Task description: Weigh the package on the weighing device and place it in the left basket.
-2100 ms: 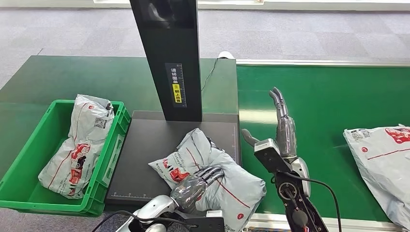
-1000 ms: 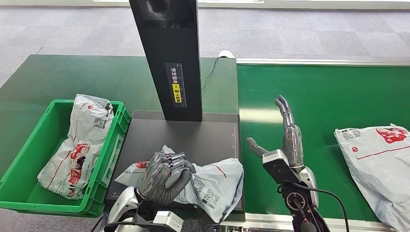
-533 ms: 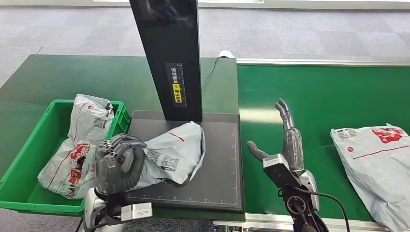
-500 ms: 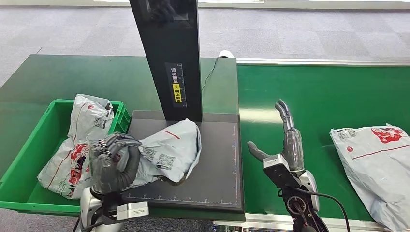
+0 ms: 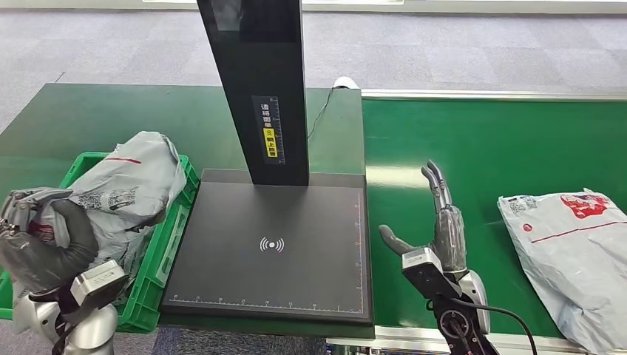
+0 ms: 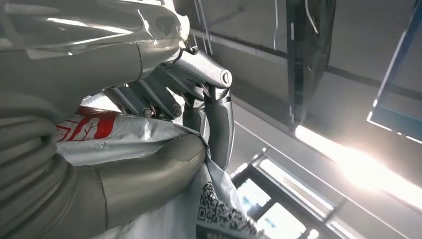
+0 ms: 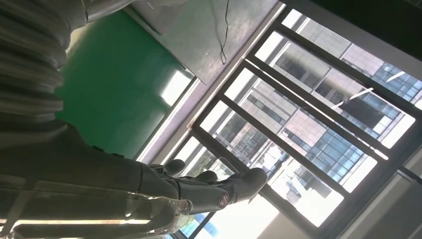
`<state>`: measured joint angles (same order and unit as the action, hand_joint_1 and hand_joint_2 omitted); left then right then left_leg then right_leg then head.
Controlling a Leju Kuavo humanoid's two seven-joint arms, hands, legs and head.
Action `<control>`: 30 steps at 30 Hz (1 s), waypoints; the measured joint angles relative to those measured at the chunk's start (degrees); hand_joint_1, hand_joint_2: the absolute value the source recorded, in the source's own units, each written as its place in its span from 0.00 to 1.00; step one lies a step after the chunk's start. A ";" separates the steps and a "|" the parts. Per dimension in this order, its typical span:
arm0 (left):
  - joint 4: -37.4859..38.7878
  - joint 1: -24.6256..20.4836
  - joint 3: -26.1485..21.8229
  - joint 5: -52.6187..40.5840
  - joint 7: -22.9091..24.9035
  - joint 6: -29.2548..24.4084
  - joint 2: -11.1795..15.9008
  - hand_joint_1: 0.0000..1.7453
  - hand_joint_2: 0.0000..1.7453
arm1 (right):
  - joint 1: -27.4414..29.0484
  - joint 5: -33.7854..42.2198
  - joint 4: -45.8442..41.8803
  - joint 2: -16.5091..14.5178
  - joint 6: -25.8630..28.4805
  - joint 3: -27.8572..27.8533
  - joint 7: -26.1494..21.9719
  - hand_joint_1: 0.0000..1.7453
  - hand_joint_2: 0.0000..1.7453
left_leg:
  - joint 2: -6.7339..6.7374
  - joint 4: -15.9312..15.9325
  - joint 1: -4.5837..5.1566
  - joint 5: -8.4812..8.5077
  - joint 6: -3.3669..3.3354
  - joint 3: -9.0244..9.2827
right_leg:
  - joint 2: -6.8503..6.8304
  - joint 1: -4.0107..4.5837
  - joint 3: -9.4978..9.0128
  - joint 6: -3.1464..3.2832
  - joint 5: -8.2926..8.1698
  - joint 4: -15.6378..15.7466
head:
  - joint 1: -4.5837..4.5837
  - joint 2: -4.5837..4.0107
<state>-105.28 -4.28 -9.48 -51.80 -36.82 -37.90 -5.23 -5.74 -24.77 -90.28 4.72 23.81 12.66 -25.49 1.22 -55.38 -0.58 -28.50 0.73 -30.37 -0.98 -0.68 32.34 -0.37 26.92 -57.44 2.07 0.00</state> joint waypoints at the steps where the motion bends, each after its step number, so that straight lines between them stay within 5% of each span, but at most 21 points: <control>1: 0.02 -0.03 -0.87 -0.12 0.49 0.00 -0.03 1.00 1.00 | 0.17 -0.10 -0.15 -0.02 0.01 -0.08 0.00 0.00 1.00 | 0.00 0.00 0.00 0.00 0.00 0.00 | 0.00 0.00 0.00 0.00 0.00 0.00 | 0.00 0.00; 12: 7.29 -5.47 -13.85 2.15 6.79 0.00 2.14 1.00 1.00 | 3.15 -0.46 -2.92 -0.06 0.72 -1.39 0.58 0.00 1.00 | 0.02 0.00 -0.01 0.01 0.01 0.01 | 0.01 0.02 0.01 0.00 0.00 0.00 | -0.01 0.00; 19: 17.04 -9.64 -16.44 -1.12 19.38 0.01 6.88 1.00 1.00 | 3.57 -0.88 -4.02 -0.06 -0.05 -1.72 1.34 0.00 1.00 | 0.03 0.00 -0.01 0.02 0.02 0.00 | 0.01 0.02 0.01 0.00 0.00 -0.01 | -0.02 0.00; 20: 19.18 -10.55 -16.76 -1.45 20.19 0.03 7.88 0.95 1.00 | 3.55 -0.88 -4.05 -0.06 -0.33 -1.73 1.42 0.00 1.00 | 0.02 0.00 -0.01 0.02 0.02 0.01 | 0.00 0.02 0.01 0.00 0.00 -0.01 | -0.02 0.00; 24: 28.08 -14.49 -17.24 -3.85 24.20 0.47 11.64 0.00 1.00 | 3.30 -1.00 -4.06 -0.06 -1.30 -1.73 1.54 0.00 1.00 | 0.04 0.00 -0.01 0.04 0.02 0.01 | 0.01 0.02 -0.01 0.01 -0.01 -0.03 | -0.02 0.00; 30: 36.90 -17.01 -16.85 -2.95 25.26 0.61 14.62 0.00 1.00 | 2.82 -0.98 -4.05 0.06 -1.86 -1.73 1.74 0.00 1.00 | 0.07 0.00 -0.01 0.03 0.03 0.01 | 0.04 0.02 0.01 0.00 -0.01 -0.04 | -0.02 0.00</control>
<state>-68.39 -21.29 -26.32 -54.75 -11.56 -37.29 9.39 -2.92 -25.75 -94.33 4.78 21.94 10.93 -23.74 1.29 -55.38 -0.59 -28.47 0.76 -30.36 -0.94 -0.67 32.36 -0.37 26.92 -57.48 2.05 0.00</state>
